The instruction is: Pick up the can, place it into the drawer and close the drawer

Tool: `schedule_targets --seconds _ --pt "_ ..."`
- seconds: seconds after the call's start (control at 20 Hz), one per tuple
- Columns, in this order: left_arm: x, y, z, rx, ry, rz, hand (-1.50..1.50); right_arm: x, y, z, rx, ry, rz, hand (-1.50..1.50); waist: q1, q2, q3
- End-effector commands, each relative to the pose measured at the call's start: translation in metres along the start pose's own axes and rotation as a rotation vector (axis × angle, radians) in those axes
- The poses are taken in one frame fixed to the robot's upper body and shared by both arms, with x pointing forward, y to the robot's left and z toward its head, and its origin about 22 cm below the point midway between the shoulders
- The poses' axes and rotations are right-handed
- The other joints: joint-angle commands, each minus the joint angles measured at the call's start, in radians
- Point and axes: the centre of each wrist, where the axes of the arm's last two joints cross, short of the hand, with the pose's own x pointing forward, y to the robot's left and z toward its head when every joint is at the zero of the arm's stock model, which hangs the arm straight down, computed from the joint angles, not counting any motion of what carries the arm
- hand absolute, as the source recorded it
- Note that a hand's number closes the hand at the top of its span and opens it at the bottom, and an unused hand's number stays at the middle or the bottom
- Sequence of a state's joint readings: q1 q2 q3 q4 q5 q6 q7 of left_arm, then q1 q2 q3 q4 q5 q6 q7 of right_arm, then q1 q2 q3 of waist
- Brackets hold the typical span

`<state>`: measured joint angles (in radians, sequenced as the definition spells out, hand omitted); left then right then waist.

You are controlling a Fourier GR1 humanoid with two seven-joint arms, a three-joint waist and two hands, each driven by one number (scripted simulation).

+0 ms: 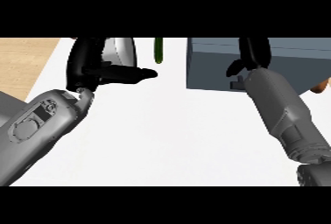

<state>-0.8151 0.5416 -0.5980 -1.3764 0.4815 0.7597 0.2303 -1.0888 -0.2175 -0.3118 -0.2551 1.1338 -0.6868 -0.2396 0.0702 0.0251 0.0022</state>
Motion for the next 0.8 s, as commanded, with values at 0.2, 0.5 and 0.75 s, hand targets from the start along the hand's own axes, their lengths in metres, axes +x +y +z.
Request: schedule_targets --seconds 0.2,0.5,0.75 --pt "-0.015 0.011 0.009 0.024 0.006 -0.017 -1.50 0.058 -0.003 -0.021 -0.106 0.047 -0.387 -1.50 0.019 -0.004 0.001" --pt "-0.016 0.021 0.008 0.032 0.027 -0.009 -1.50 0.055 -0.022 -0.037 -0.123 0.088 -0.668 -1.50 -0.009 -0.011 0.001" --pt "-0.033 0.023 0.011 0.049 0.034 -0.003 -1.50 0.053 -0.017 -0.033 -0.117 0.109 -0.735 -1.50 -0.028 -0.009 -0.001"
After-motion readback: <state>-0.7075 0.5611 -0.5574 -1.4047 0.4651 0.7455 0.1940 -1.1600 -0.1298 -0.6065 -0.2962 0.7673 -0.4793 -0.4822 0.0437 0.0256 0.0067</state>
